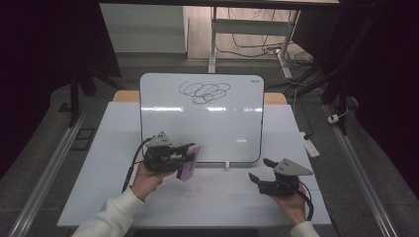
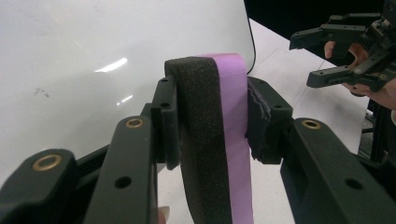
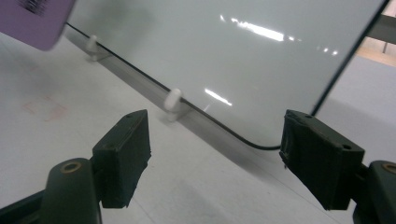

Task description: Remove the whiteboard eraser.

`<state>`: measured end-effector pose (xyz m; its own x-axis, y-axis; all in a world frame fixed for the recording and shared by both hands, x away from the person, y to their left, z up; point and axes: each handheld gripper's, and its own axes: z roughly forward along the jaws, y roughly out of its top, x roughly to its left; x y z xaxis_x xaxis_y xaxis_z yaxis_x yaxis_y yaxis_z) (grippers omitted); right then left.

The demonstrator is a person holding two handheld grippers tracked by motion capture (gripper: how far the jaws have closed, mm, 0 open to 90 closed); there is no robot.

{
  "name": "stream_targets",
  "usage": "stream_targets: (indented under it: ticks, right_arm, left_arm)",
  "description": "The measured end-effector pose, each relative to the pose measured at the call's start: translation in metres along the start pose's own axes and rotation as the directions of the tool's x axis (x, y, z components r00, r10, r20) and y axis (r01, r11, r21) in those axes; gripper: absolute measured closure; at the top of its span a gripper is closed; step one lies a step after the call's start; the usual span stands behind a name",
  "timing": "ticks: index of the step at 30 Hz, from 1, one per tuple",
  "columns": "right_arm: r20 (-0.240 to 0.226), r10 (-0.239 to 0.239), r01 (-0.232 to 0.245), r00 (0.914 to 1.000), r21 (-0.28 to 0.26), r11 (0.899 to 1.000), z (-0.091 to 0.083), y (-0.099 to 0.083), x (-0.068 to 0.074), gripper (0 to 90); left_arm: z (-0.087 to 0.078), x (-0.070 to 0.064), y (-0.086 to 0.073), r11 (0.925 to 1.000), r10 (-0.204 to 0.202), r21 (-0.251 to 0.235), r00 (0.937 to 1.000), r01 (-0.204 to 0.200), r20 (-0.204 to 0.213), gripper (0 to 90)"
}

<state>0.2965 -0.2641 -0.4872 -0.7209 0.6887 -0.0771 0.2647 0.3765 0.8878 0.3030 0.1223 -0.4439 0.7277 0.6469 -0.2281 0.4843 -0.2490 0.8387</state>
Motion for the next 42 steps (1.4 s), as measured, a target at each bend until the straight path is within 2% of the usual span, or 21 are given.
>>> stream_targets:
  ticks: [11, 18, 22, 26, 29, 37, 42]
  right_arm:
    - [-0.076, -0.003, 0.0, 0.9971, -0.034, 0.999, 0.008, 0.013, 0.018, 23.7]
    - [-0.155, 0.008, -0.014, 0.988, -0.033, 0.999, 0.028, 0.025, 0.033, 23.4]
    - [-0.175, 0.005, -0.01, 0.9846, -0.028, 1.0, 0.037, 0.03, 0.04, 23.1]
    - [-0.215, 0.027, -0.035, 0.9761, -0.032, 0.999, 0.055, 0.036, 0.057, 22.9]
    - [-0.231, 0.026, -0.034, 0.9726, -0.031, 0.999, 0.065, 0.04, 0.067, 22.9]
    - [-0.257, 0.082, -0.091, 0.963, -0.023, 0.996, 0.085, 0.049, 0.088, 22.9]
    - [-0.263, 0.111, -0.125, 0.9584, -0.038, 0.991, 0.095, 0.056, 0.096, 23.3]
  left_arm:
    - [0.006, -0.003, 0.0, 0.9999, 0.007, 0.008, 0.9998, -0.007, 0.016, 59.1]
    - [0.01, -0.004, 0.0, 0.9998, 0.008, 0.017, 0.9996, -0.009, 0.028, 59.1]
    - [0.012, -0.005, 0.0, 0.9998, 0.007, 0.02, 0.9996, -0.007, 0.029, 59.1]
    - [0.016, -0.006, 0.0, 0.9998, 0.002, 0.02, 0.9997, -0.003, 0.026, 59.1]
    - [0.017, -0.008, 0.0, 0.9999, 0.003, 0.011, 0.9998, -0.003, 0.018, 59.1]
    - [0.02, -0.009, 0.001, 0.9998, -0.001, -0.018, 1.0, 0.001, -0.002, 59.0]
    - [0.02, -0.008, 0.001, 0.9997, -0.006, -0.025, 0.9999, 0.005, -0.009, 59.0]
